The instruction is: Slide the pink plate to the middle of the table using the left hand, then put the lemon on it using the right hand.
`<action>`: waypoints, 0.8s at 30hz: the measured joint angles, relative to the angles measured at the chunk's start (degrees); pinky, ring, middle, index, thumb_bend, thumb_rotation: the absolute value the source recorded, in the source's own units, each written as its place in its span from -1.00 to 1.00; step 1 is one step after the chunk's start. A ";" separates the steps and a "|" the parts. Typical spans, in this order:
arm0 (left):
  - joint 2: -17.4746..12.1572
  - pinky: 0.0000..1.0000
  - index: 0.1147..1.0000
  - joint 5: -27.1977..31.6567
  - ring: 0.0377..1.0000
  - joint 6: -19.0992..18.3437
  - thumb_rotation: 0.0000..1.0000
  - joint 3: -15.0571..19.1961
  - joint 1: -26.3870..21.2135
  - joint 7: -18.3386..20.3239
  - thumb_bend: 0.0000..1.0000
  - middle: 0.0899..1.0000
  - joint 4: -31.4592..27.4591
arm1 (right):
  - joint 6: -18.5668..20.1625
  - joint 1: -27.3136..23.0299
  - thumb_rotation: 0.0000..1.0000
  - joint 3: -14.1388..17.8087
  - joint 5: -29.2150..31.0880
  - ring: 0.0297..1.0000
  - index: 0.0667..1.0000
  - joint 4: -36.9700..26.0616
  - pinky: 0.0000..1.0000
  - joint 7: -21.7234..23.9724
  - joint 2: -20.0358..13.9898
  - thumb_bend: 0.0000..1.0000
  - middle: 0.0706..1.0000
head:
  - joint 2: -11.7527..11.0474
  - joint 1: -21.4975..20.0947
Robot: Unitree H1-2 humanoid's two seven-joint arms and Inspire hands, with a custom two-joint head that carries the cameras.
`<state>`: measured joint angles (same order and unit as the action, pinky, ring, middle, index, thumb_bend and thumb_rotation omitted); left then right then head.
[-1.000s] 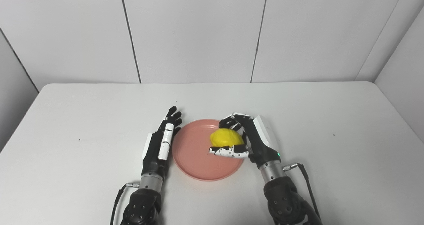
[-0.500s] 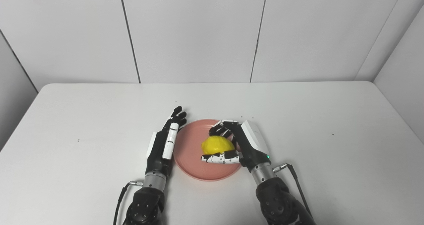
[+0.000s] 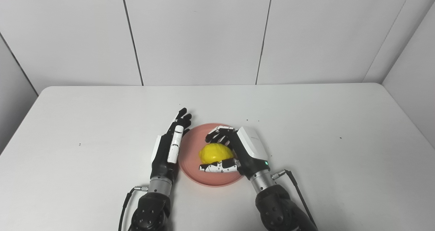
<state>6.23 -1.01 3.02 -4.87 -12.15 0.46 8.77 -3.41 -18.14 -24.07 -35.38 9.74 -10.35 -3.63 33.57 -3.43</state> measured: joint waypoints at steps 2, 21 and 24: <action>0.01 0.81 0.79 -0.04 0.84 0.00 1.00 0.06 0.03 -0.05 -0.07 0.81 0.00 | -0.41 -0.16 -1.00 -0.31 -0.42 -0.36 -0.08 0.44 -0.42 -0.73 0.02 0.05 -0.14 | -0.09 -0.17; -0.12 0.76 0.72 -7.81 0.80 -0.20 1.00 -0.38 0.16 -4.52 0.09 0.79 -0.30 | -1.89 -1.75 -0.49 -0.44 -3.66 0.54 0.46 0.39 0.49 -0.47 1.42 0.20 0.49 | 0.97 -0.70; -0.09 0.78 0.75 -7.57 0.78 -0.20 1.00 -0.05 0.16 -4.55 0.12 0.78 -0.27 | -2.06 -1.71 -0.11 -0.14 -3.69 0.64 0.61 -0.42 0.63 -0.60 1.42 0.20 0.60 | 0.97 -0.70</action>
<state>6.14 -8.57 2.82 -4.91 -12.00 -4.09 8.50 -5.47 -19.86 -24.20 -39.06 9.32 -10.95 -2.21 34.54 -4.13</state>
